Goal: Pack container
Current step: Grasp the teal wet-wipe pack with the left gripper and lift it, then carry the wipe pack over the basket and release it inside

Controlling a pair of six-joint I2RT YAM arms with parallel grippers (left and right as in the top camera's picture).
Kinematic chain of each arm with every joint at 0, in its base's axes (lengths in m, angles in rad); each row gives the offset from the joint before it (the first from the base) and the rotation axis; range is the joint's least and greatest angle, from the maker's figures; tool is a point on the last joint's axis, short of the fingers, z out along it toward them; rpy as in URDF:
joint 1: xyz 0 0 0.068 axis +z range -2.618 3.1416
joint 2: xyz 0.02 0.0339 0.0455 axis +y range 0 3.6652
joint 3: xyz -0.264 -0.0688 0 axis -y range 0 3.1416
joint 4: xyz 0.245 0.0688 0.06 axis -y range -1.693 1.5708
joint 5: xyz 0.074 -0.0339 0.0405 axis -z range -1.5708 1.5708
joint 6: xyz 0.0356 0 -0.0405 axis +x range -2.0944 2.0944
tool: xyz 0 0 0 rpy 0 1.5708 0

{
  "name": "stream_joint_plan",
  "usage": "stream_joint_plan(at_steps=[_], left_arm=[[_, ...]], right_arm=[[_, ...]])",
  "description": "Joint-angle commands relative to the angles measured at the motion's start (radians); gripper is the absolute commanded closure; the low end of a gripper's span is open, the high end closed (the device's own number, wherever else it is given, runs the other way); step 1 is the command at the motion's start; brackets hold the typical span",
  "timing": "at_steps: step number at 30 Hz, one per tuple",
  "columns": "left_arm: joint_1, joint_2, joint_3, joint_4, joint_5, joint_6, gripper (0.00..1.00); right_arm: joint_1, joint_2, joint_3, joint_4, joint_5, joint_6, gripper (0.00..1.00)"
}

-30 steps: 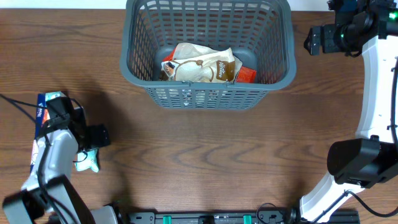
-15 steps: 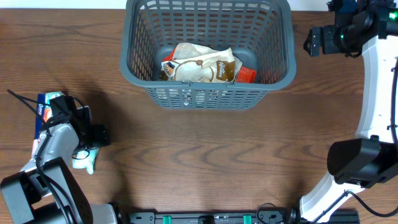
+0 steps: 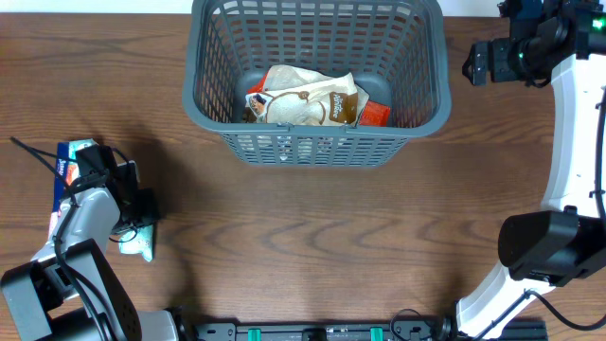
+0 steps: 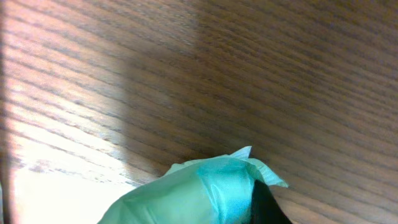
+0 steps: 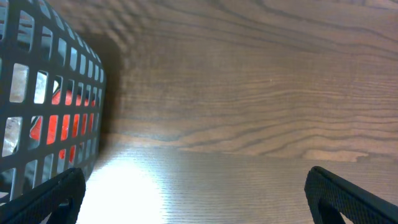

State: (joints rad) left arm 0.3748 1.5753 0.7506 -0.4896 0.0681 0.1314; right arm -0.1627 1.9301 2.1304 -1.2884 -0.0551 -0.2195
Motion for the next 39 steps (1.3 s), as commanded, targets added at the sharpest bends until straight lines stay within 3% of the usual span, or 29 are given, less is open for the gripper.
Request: stream_joint_plan(at_steps=[1,8,13,22,29,35,39], left_arm=[[0.002,0.035,-0.02,-0.006,-0.048,0.006,0.94],[-0.002,-0.041,0.05,-0.058,0.008,0.006,0.94],[-0.001,-0.126,0.221,-0.277,0.008,-0.011,0.94],[-0.078,-0.143,0.81,-0.646,0.011,-0.062,0.94],[-0.293,-0.064,1.269,-0.717,0.015,-0.053,0.94],[-0.569,0.071,1.518,-0.684,0.056,0.211,0.94],[-0.729,0.166,1.545,-0.662,0.082,0.496,0.94]], right_arm=[[-0.014,0.008,0.0,0.001,-0.001,-0.013,0.01],[-0.013,0.008,0.0,0.002,0.0,-0.014,0.01],[-0.013,0.008,0.0,0.002,-0.001,-0.013,0.01],[-0.013,0.008,0.0,0.003,-0.001,-0.013,0.01],[-0.013,0.008,0.0,0.005,-0.001,-0.014,0.01],[-0.014,0.008,0.0,0.006,-0.001,-0.014,0.01],[-0.014,0.008,0.0,0.006,-0.001,-0.016,0.01]])
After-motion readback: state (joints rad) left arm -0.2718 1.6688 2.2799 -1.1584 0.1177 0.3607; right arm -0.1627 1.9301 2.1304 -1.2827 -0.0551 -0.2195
